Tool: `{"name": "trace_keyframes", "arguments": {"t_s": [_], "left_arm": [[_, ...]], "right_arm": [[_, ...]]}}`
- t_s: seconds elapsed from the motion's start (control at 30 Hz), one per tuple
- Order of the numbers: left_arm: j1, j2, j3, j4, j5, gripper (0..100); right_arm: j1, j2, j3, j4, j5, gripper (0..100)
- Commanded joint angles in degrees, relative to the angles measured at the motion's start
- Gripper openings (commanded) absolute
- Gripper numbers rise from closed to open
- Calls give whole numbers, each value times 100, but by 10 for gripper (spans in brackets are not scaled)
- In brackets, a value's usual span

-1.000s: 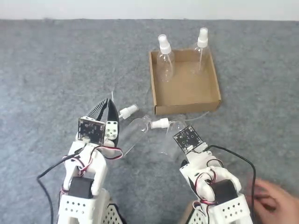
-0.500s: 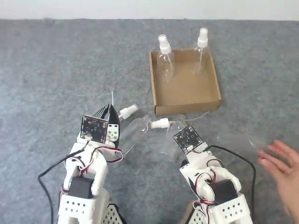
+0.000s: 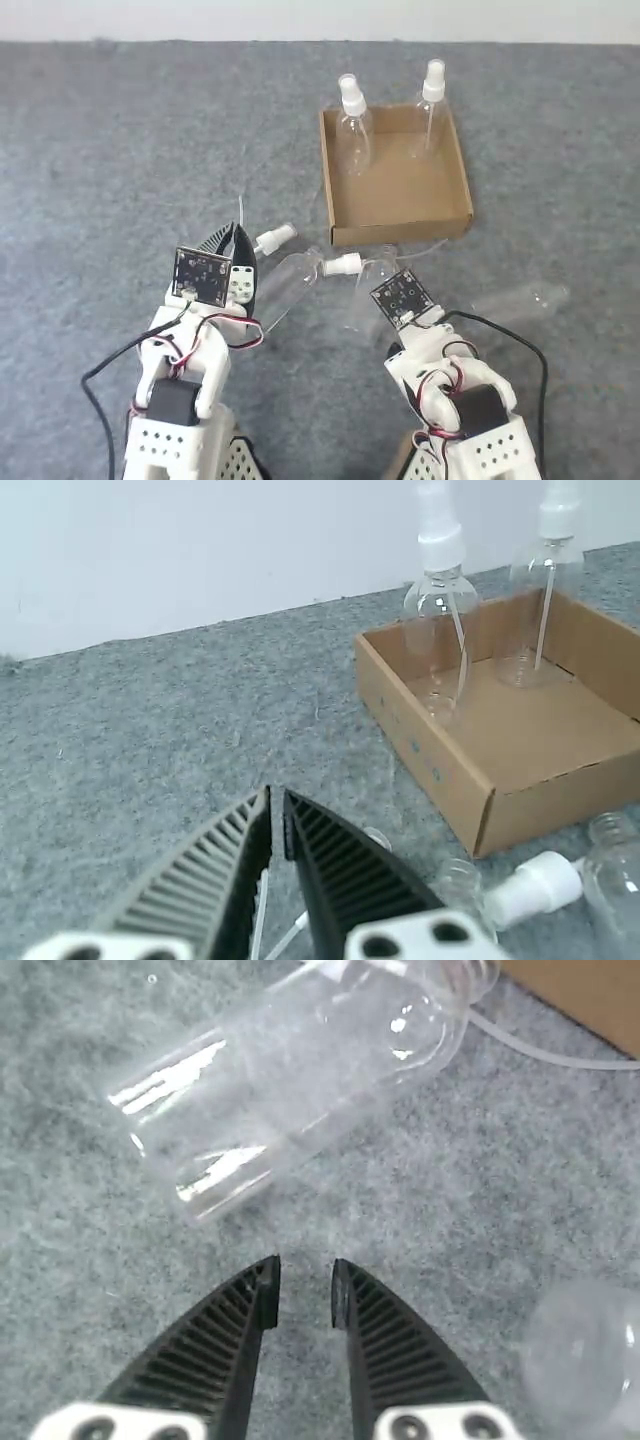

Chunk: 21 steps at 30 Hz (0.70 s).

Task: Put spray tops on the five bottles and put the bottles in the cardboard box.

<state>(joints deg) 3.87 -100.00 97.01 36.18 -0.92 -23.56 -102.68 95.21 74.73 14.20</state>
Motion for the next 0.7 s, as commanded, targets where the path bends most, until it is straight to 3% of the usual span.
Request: {"name": "trace_keyframes", "arguments": {"t_s": [0.0,0.33,0.53,0.67], "left_arm": [[35,62,-22,229,-35,12],[-9,62,-22,290,-44,12],[-9,35,-22,1081,-44,12],[-9,26,-22,1143,-44,12]], "right_arm": [[4,-127,123,22,-79,56],[4,-127,123,22,-79,56],[-4,-127,123,22,-114,56],[-224,-127,123,22,-123,56]]}}
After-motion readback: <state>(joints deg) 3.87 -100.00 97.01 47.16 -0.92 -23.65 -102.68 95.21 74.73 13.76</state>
